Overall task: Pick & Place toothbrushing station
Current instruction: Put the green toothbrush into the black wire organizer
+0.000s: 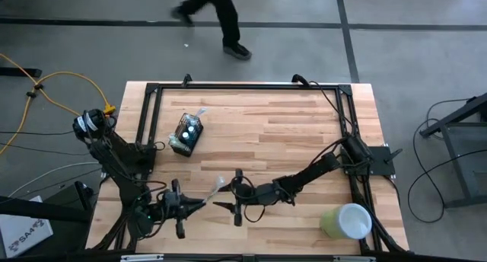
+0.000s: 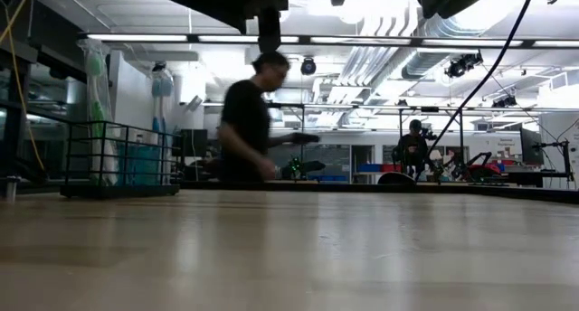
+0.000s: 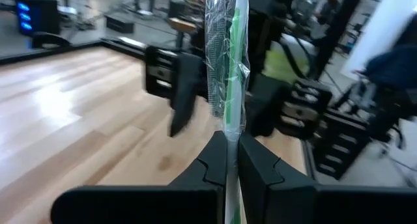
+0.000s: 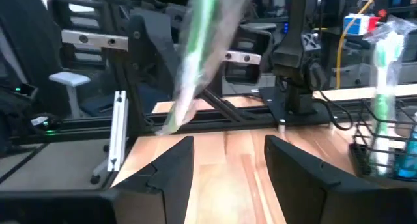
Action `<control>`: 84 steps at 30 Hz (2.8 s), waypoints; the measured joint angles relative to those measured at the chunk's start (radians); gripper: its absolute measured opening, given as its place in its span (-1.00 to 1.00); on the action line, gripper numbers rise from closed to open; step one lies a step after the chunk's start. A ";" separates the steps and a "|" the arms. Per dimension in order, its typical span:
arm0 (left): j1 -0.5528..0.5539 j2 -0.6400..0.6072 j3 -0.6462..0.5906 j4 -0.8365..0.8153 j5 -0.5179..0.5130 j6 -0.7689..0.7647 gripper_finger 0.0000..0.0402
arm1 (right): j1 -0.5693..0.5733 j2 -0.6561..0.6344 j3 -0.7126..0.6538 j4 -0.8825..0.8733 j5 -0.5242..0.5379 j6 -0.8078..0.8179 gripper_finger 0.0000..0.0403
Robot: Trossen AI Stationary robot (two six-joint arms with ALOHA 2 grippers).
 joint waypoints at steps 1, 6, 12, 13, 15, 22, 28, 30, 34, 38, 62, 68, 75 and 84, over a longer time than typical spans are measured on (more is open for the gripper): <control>0.000 0.000 0.000 0.000 0.015 0.000 -0.96 | -0.001 0.000 0.000 0.002 -0.013 0.001 -0.11; 0.025 0.008 0.000 0.005 0.069 0.000 -0.96 | -0.001 0.000 0.000 0.057 -0.042 0.000 -0.11; 0.057 0.008 0.000 0.012 0.126 0.011 -0.96 | 0.000 0.000 0.000 0.104 -0.069 -0.001 -0.11; 0.062 0.008 0.000 0.012 0.139 0.011 -0.96 | -0.001 0.000 0.000 0.106 -0.072 -0.001 -0.11; 0.070 0.008 0.000 0.011 0.157 0.011 -0.96 | -0.001 0.000 0.000 0.114 -0.079 -0.001 -0.11; 0.078 0.008 0.000 0.012 0.178 0.012 -0.96 | -0.001 0.000 0.000 0.146 -0.084 -0.023 -0.11; 0.078 0.008 0.000 0.012 0.178 0.012 -0.96 | -0.001 0.000 0.000 0.147 -0.084 -0.023 -0.11; 0.078 0.008 0.000 0.012 0.178 0.012 -0.96 | -0.001 0.000 0.000 0.146 -0.084 -0.023 -0.11; 0.078 0.008 0.000 0.012 0.178 0.012 -0.96 | -0.001 0.000 0.000 0.146 -0.084 -0.026 -0.11; 0.078 0.008 0.000 0.012 0.177 0.012 -0.96 | -0.001 0.000 0.000 0.146 -0.085 -0.026 -0.17; 0.077 0.008 0.000 0.011 0.173 0.013 -0.96 | -0.019 0.000 0.000 0.143 -0.203 -0.016 -0.90; 0.077 0.009 0.000 0.011 0.173 0.010 -0.95 | -0.024 0.000 0.000 0.142 -0.218 -0.015 -0.93; 0.078 0.009 0.000 0.012 0.194 -0.013 -0.84 | -0.024 0.000 0.000 0.141 -0.225 -0.015 -0.93; 0.078 0.009 0.000 0.013 0.192 0.016 -0.37 | -0.024 0.000 0.000 0.140 -0.250 -0.014 -0.93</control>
